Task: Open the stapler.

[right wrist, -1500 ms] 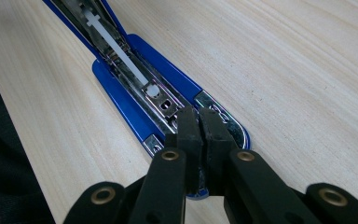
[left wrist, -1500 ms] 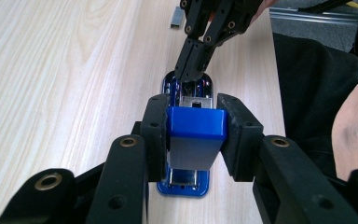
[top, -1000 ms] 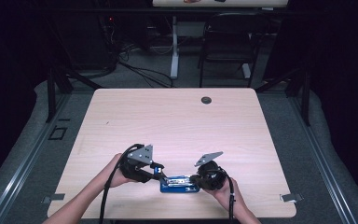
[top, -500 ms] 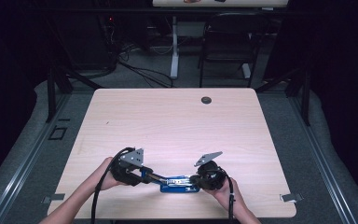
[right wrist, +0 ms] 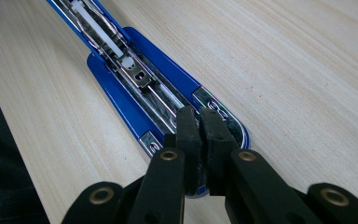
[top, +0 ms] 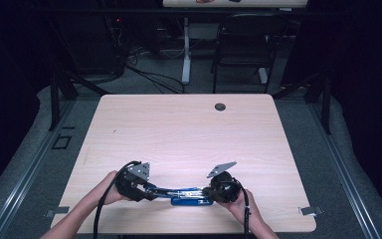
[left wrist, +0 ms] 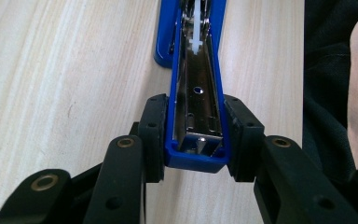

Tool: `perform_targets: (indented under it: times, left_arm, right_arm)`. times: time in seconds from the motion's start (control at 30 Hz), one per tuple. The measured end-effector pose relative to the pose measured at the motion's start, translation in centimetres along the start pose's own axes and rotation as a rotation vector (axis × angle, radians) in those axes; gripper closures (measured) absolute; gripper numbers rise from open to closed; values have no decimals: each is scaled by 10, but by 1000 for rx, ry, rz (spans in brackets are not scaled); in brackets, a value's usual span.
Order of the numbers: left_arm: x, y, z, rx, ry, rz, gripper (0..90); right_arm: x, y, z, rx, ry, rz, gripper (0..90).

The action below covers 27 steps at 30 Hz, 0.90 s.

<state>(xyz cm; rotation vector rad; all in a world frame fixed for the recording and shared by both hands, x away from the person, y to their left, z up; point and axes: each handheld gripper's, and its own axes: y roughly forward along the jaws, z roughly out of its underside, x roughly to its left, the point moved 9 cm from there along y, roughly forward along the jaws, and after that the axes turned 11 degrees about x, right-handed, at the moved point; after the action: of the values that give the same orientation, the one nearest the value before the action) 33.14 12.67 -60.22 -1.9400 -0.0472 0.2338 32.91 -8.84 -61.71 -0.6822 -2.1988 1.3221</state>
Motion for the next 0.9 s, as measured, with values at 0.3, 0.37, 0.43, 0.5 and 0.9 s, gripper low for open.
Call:
perform_targets:
  times: [0.3,0.37,0.43,0.5,0.9]
  left_arm:
    - [4,17,9,89,-13,-11,640]
    - [4,24,12,136,-7,-26,640]
    - [6,26,13,136,-6,-19,640]
    - [6,26,12,139,-4,-17,640]
    - [9,29,13,134,5,-25,637]
  right_arm:
    - [0,0,0,1,-1,-4,877]
    - [0,0,0,-3,3,-9,877]
    - [0,0,0,-3,3,-9,876]
    - [0,0,0,-2,1,-8,876]
    - [0,0,0,-5,6,-11,875]
